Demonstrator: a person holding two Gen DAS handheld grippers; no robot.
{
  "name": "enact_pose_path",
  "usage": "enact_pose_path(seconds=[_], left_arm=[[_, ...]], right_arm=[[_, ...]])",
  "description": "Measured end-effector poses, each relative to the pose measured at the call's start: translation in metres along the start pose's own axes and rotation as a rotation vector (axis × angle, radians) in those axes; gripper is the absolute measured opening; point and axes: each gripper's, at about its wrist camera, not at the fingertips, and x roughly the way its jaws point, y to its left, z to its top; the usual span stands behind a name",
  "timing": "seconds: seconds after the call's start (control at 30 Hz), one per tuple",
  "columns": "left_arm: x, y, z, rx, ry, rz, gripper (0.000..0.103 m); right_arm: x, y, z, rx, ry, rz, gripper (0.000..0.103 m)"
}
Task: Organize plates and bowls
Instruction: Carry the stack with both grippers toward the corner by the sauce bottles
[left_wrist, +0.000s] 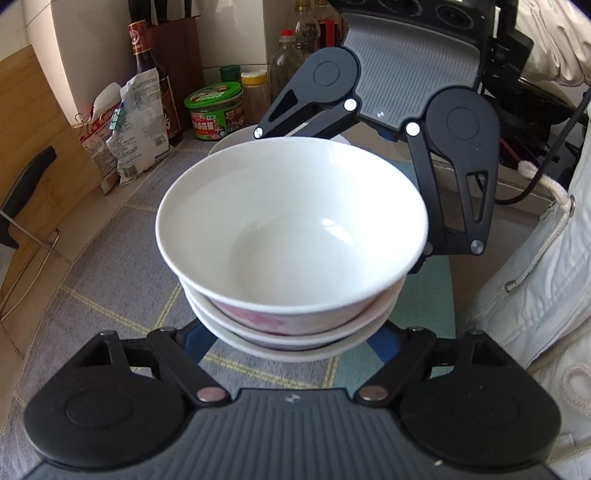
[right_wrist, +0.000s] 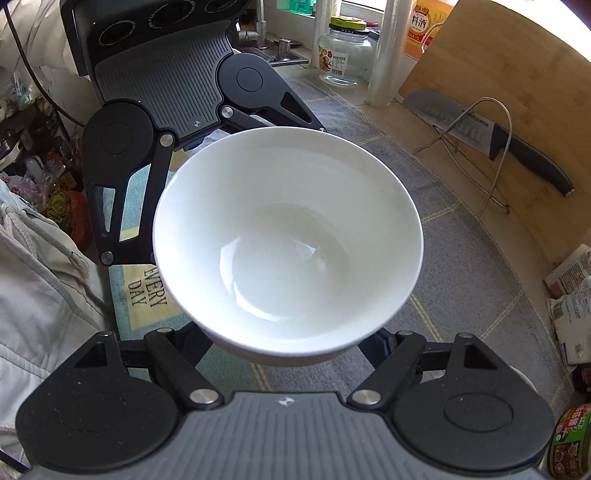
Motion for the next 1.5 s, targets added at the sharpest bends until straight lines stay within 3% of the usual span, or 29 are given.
enact_pose_path(seconds=[0.47, 0.87, 1.5], left_arm=[[0.05, -0.022, 0.075, 0.043, -0.028, 0.017, 0.085], [0.103, -0.018, 0.127, 0.103, -0.034, 0.015, 0.085], [0.142, 0.003, 0.134, 0.092, 0.001, 0.002, 0.085]], right_arm=[[-0.05, -0.046, -0.061, 0.004, -0.006, -0.048, 0.085], [-0.063, -0.089, -0.104, 0.046, 0.017, -0.108, 0.085], [-0.048, -0.111, -0.125, 0.06, 0.062, -0.115, 0.085]])
